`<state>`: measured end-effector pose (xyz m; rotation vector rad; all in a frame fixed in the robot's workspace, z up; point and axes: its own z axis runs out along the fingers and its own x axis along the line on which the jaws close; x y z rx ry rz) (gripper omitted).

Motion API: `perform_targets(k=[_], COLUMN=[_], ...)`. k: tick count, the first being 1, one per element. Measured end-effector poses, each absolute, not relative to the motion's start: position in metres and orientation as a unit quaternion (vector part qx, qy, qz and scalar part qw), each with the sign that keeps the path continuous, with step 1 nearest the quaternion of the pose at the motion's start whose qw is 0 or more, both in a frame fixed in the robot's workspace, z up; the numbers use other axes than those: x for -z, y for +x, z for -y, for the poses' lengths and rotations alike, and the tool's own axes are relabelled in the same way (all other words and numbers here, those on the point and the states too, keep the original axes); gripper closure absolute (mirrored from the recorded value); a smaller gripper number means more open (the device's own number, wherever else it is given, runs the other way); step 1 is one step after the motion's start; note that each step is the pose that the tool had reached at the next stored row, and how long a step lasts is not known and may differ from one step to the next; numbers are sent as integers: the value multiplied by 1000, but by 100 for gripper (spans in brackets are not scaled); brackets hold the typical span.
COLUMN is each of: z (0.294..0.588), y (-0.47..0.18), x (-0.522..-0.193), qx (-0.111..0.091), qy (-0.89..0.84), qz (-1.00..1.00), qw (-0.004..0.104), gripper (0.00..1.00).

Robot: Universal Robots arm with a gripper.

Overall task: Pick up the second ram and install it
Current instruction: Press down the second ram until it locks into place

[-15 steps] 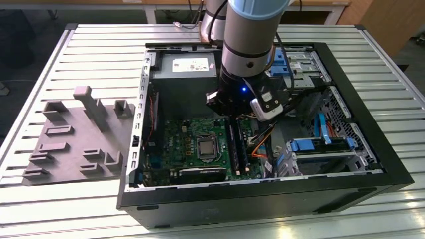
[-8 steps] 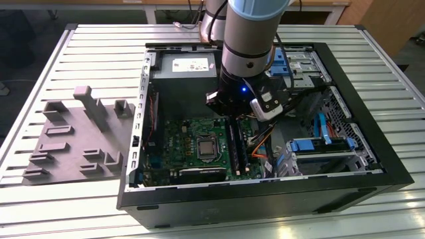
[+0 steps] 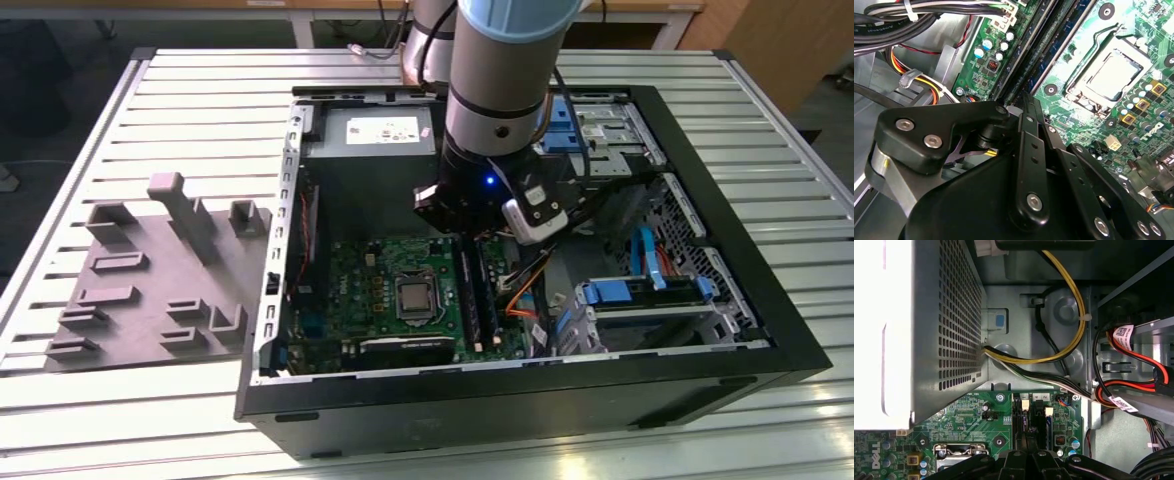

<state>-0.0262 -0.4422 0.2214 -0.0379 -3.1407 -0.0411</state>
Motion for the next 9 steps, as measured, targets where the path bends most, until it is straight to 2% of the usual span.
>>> perform_targets(k=[9], z=[442], y=[-26], x=[-220], qx=[13], qy=[-12], qz=[1000], qw=[0], gripper=[89])
